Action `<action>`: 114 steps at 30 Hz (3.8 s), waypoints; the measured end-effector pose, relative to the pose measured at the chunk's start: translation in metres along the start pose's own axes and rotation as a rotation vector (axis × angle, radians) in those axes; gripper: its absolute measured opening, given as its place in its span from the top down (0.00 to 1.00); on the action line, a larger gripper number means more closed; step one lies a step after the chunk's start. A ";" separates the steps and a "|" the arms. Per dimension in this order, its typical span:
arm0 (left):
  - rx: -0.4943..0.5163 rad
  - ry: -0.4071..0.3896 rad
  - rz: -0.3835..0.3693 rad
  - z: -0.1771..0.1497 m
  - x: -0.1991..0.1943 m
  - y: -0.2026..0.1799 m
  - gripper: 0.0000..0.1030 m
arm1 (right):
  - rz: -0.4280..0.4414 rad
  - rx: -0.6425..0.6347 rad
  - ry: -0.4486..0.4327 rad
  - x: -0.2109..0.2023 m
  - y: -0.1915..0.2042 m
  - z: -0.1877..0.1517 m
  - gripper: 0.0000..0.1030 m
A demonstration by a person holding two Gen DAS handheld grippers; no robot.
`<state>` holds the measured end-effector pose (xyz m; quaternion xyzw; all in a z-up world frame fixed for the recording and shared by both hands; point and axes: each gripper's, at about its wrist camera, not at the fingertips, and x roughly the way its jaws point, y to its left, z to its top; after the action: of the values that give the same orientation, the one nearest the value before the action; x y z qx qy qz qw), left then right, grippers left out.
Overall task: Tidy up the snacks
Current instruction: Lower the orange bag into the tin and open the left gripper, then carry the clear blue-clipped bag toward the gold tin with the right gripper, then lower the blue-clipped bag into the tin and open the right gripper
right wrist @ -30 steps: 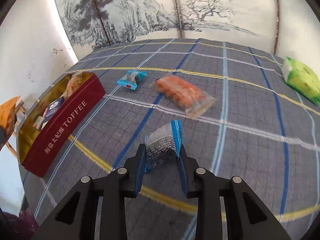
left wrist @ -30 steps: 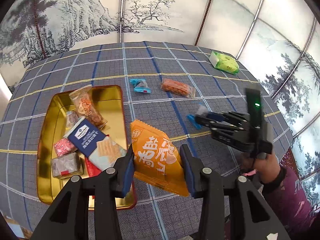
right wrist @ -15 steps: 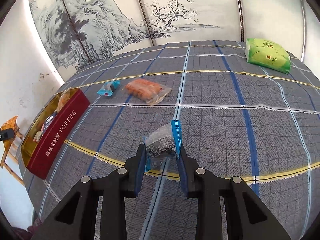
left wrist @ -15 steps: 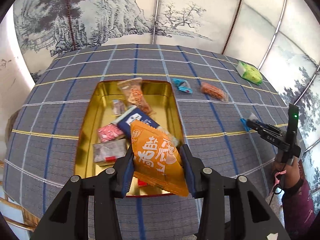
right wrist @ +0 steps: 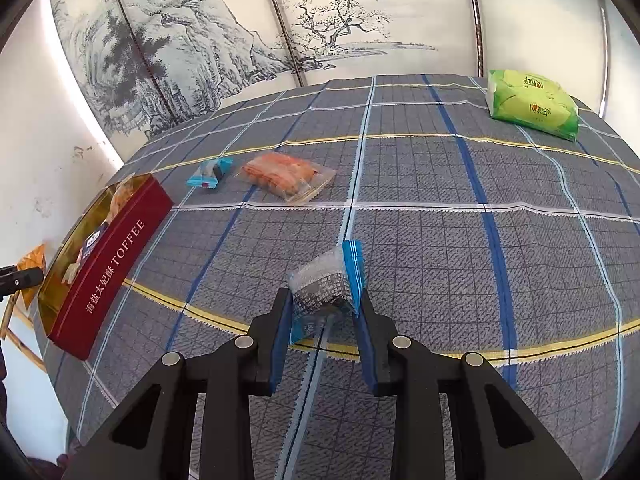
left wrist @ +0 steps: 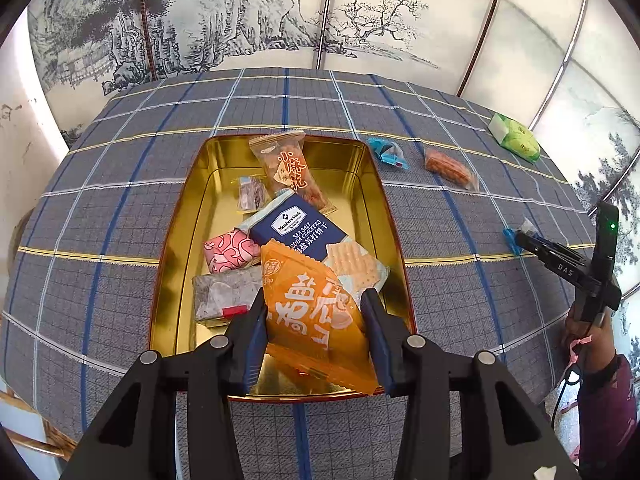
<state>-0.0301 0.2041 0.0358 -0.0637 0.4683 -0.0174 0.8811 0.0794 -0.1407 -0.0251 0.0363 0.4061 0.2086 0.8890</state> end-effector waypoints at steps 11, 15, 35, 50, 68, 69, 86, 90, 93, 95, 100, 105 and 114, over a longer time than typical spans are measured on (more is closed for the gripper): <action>0.001 0.015 0.012 -0.004 0.009 0.002 0.60 | -0.003 0.001 0.011 0.003 0.001 0.000 0.69; 0.004 0.019 0.026 -0.005 0.012 0.003 0.60 | -0.005 0.000 0.016 0.004 0.002 0.000 0.69; 0.024 -0.005 0.108 -0.011 0.012 0.010 0.44 | -0.012 -0.004 0.017 0.006 0.005 0.001 0.69; 0.086 -0.067 0.174 -0.014 -0.003 -0.001 0.41 | -0.001 0.010 -0.005 0.001 -0.001 -0.003 0.69; 0.101 -0.101 0.176 -0.019 -0.017 -0.008 0.36 | 0.077 -0.018 -0.049 -0.038 0.026 -0.003 0.69; 0.102 -0.104 0.173 -0.020 -0.019 -0.009 0.36 | 0.087 -0.022 -0.052 -0.041 0.028 -0.002 0.69; 0.072 -0.133 0.196 -0.028 -0.034 0.014 0.25 | 0.266 -0.251 -0.015 -0.008 0.177 0.052 0.69; 0.079 -0.143 0.198 -0.030 -0.039 0.018 0.24 | 0.269 -0.296 0.027 0.019 0.202 0.062 0.69; 0.076 -0.146 0.194 -0.031 -0.041 0.021 0.22 | 0.262 -0.320 0.051 0.036 0.214 0.068 0.69; 0.070 -0.143 0.188 -0.031 -0.040 0.025 0.22 | 0.254 -0.333 0.065 0.046 0.221 0.072 0.69; 0.060 -0.139 0.184 -0.031 -0.038 0.031 0.22 | 0.236 -0.343 0.088 0.064 0.228 0.077 0.69; 0.053 -0.136 0.179 -0.031 -0.035 0.035 0.22 | 0.217 -0.351 0.102 0.074 0.229 0.079 0.69; 0.050 -0.125 0.177 -0.031 -0.031 0.038 0.22 | 0.209 -0.353 0.101 0.080 0.231 0.085 0.68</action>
<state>-0.0740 0.2414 0.0397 -0.0009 0.4157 0.0529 0.9080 0.1095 0.1099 0.0291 -0.0885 0.4011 0.3693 0.8336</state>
